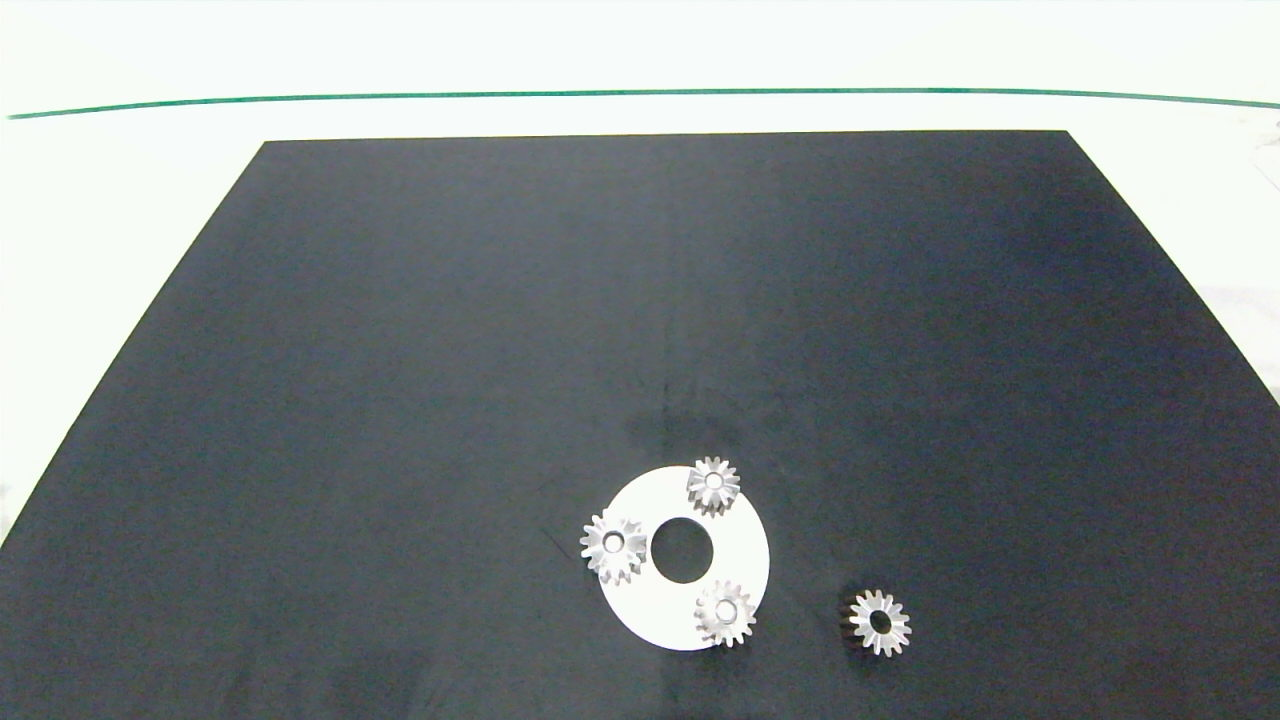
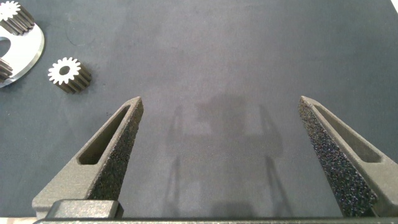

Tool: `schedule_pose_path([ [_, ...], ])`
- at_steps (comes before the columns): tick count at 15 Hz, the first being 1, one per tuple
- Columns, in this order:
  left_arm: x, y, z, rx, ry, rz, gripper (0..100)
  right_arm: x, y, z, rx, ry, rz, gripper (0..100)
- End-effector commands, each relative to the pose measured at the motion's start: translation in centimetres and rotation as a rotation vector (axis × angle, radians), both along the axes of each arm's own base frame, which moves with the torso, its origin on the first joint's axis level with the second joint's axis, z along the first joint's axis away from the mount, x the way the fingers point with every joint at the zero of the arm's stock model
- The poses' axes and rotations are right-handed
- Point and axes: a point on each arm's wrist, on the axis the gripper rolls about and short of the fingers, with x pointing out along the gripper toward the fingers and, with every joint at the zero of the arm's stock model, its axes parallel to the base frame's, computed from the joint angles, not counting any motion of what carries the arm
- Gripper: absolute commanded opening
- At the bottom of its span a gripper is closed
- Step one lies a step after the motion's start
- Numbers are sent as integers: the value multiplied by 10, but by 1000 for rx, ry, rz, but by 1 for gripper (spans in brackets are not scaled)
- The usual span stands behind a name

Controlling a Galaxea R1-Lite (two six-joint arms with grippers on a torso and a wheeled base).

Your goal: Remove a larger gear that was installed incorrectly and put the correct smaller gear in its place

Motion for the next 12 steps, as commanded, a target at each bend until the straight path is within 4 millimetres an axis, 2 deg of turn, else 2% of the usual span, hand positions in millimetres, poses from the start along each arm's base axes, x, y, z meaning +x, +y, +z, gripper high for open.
schedule_pose_path([
  [1,0,0,0,0,1,1,100,0,0,0,1,2,1,100],
  [12,0,0,0,0,1,1,100,0,0,0,-3,-1,0,100],
])
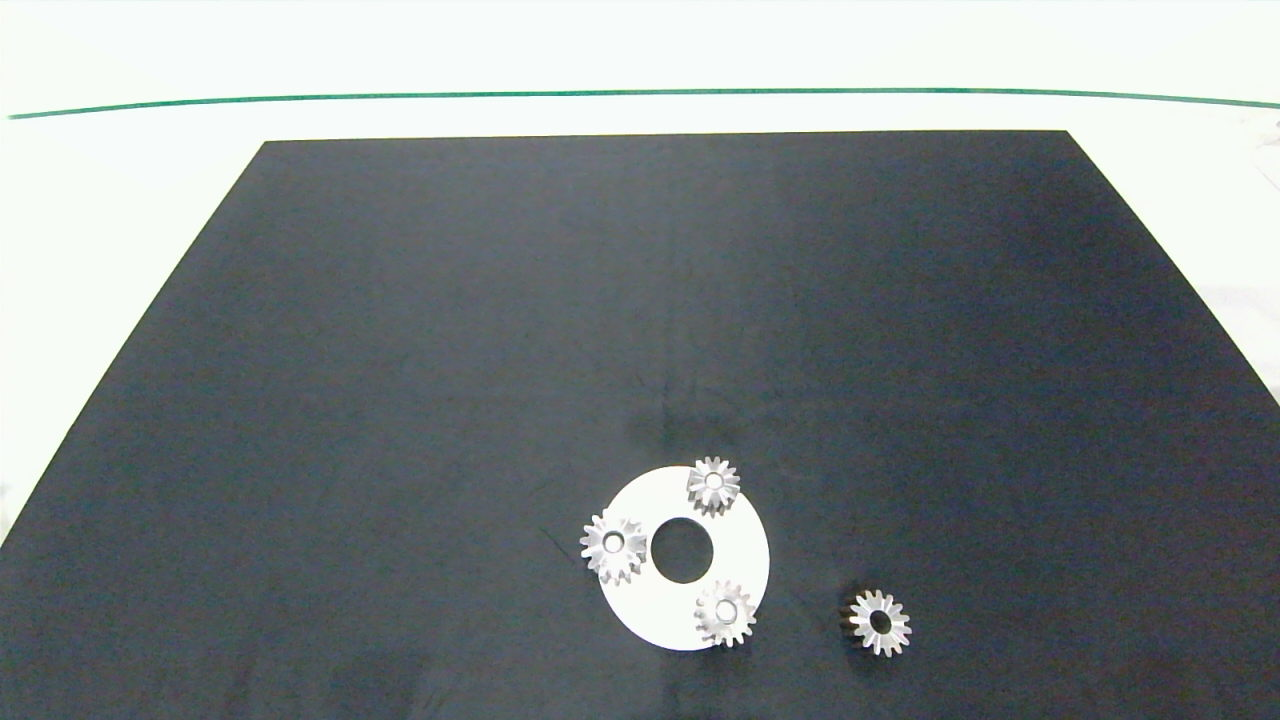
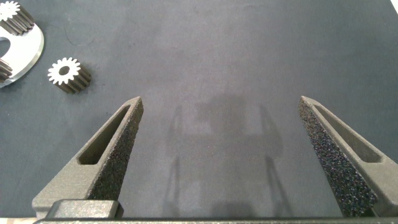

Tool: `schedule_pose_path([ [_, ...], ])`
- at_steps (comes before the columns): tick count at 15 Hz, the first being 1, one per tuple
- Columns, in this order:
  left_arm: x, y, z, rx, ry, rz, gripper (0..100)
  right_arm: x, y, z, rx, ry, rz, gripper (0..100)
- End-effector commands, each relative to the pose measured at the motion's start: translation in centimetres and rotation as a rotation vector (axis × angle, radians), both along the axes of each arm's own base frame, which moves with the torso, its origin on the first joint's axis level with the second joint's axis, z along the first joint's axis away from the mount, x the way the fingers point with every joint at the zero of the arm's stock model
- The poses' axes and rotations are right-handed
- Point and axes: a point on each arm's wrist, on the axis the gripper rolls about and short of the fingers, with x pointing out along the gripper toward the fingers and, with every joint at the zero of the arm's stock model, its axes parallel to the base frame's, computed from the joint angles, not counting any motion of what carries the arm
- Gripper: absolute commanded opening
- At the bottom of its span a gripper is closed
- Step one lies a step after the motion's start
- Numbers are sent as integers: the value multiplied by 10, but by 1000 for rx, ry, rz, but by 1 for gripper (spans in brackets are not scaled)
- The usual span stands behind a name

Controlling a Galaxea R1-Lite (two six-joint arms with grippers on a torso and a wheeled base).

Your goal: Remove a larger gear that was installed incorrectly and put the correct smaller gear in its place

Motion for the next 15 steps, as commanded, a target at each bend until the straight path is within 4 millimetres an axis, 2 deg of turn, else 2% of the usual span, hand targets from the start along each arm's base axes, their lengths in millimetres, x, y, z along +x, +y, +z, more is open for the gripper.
schedule_pose_path([
  [1,0,0,0,1,1,1,100,0,0,0,-2,1,2,100],
  [9,0,0,0,10,1,1,100,0,0,0,-31,7,4,100],
  [13,1,0,1,26,14,2,100,1,0,1,-54,70,-25,100],
  [15,2,0,12,51,58,3,100,3,1,7,-78,101,-55,100],
])
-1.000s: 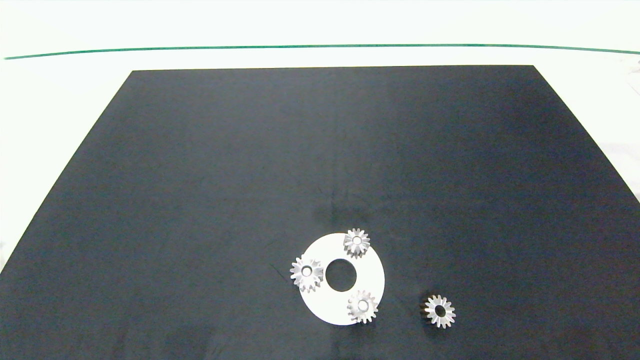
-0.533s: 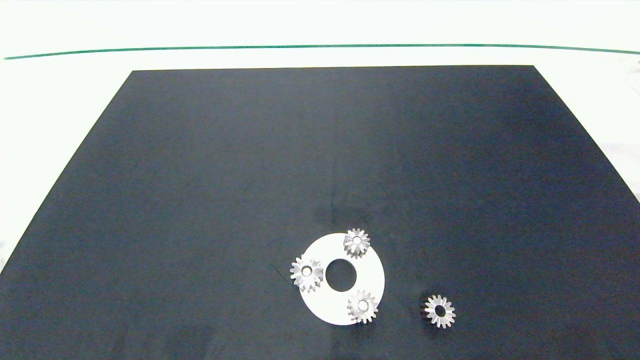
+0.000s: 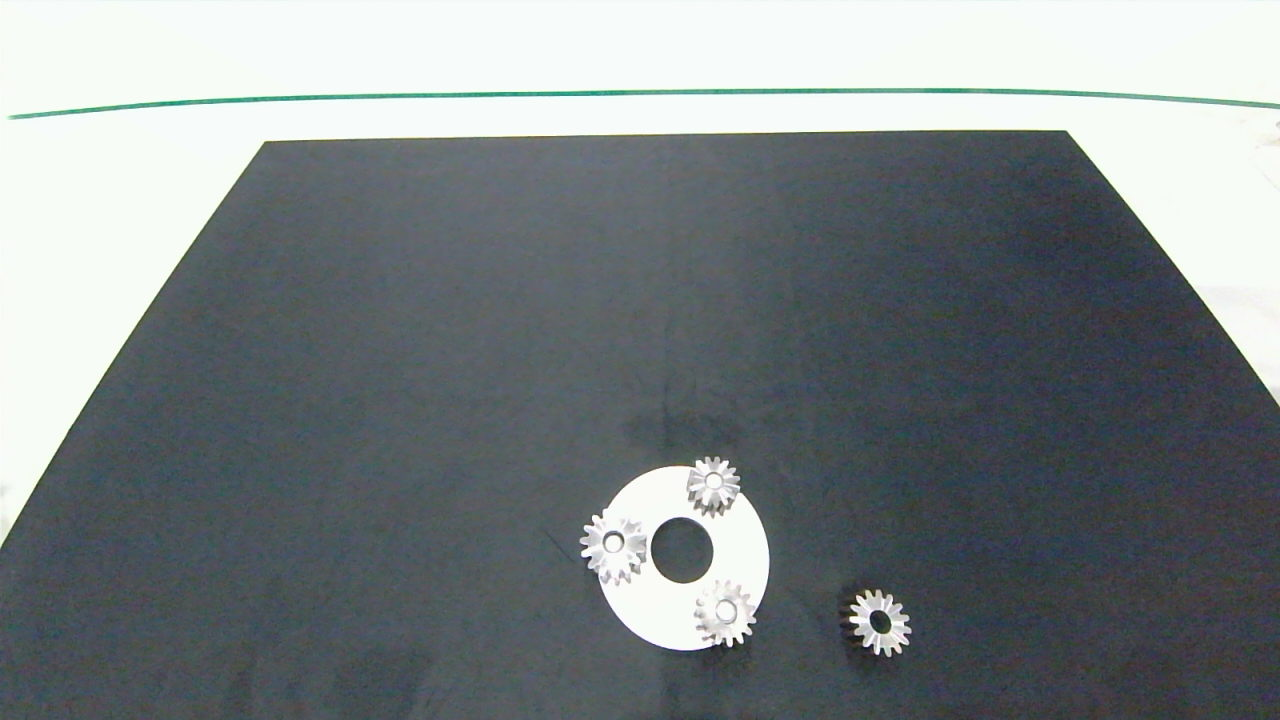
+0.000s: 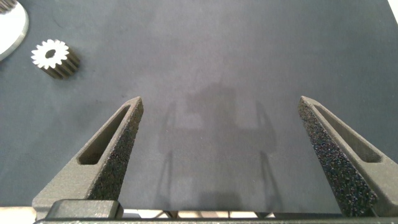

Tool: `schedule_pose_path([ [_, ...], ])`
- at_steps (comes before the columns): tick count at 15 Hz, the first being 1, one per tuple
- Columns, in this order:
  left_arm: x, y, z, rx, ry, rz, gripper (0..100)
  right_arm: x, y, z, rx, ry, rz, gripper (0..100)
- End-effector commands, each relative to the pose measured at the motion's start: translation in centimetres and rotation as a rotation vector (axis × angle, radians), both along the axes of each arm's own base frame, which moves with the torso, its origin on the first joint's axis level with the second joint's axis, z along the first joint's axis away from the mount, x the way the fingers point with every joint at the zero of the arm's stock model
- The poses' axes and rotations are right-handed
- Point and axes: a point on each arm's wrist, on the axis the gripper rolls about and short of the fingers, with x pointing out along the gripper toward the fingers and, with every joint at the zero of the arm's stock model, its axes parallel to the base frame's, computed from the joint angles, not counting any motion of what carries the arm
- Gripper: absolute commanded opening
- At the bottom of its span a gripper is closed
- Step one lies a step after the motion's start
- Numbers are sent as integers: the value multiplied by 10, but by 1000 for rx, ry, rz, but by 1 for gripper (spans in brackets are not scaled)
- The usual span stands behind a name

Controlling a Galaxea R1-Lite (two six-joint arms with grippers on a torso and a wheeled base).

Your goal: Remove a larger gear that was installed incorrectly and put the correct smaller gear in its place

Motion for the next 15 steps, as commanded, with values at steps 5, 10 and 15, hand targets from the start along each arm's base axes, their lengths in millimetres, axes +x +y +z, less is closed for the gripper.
schedule_pose_path([
  [5,21,0,139,115,314,-108,100,15,0,88,-110,172,27,100],
  [10,117,-26,190,267,489,-320,100,64,3,152,-156,226,128,100],
  [15,169,-80,176,330,702,-536,100,81,11,167,-168,237,246,100],
])
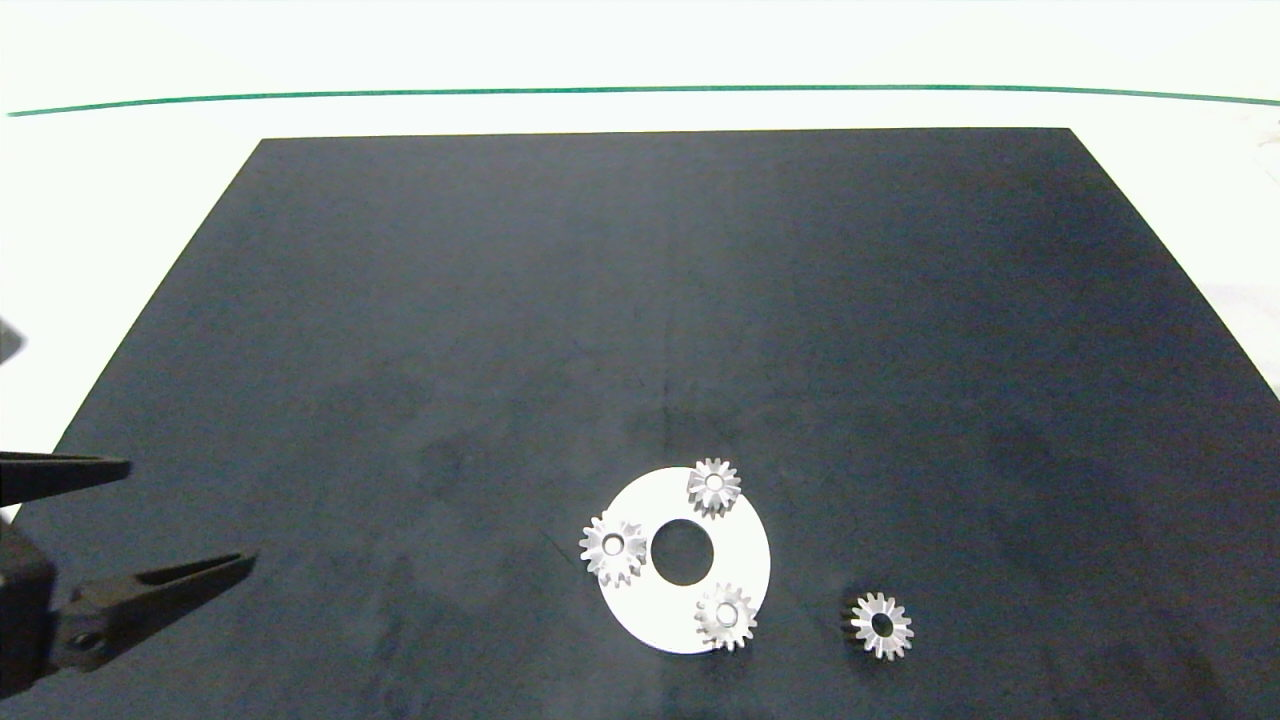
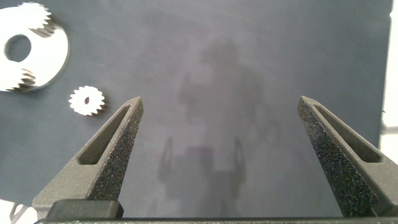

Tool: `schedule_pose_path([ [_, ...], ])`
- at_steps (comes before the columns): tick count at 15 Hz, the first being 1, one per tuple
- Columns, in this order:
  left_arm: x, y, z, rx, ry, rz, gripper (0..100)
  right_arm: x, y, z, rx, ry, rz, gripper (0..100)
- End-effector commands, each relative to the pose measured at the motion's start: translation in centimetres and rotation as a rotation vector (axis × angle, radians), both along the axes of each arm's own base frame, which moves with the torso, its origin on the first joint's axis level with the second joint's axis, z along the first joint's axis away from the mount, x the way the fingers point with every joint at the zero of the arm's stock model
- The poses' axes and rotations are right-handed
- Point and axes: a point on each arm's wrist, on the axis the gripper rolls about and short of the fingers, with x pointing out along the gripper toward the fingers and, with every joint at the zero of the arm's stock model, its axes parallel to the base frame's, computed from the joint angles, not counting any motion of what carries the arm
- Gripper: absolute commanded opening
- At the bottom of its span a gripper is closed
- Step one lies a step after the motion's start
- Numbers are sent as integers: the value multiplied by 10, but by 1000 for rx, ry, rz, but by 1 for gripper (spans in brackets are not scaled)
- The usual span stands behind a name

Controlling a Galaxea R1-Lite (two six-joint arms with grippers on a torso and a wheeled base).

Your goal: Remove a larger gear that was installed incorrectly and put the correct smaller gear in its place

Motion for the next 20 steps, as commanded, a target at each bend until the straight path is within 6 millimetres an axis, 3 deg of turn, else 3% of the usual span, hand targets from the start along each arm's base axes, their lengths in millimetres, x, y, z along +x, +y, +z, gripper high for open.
schedule_pose_path([
  [1,51,-57,-12,40,191,-170,100,16,5,3,-7,46,50,100],
  [3,60,-74,-13,49,215,-189,100,16,5,1,-9,54,54,100],
  [5,70,-97,-27,114,262,-211,100,15,6,1,-5,53,61,100],
  [7,67,-110,-32,109,286,-230,100,14,5,1,-4,49,63,100],
  [12,67,-126,-28,71,278,-210,100,14,5,-4,-6,61,61,100],
  [20,74,-162,-45,35,277,-187,100,16,6,-5,-9,68,68,100],
])
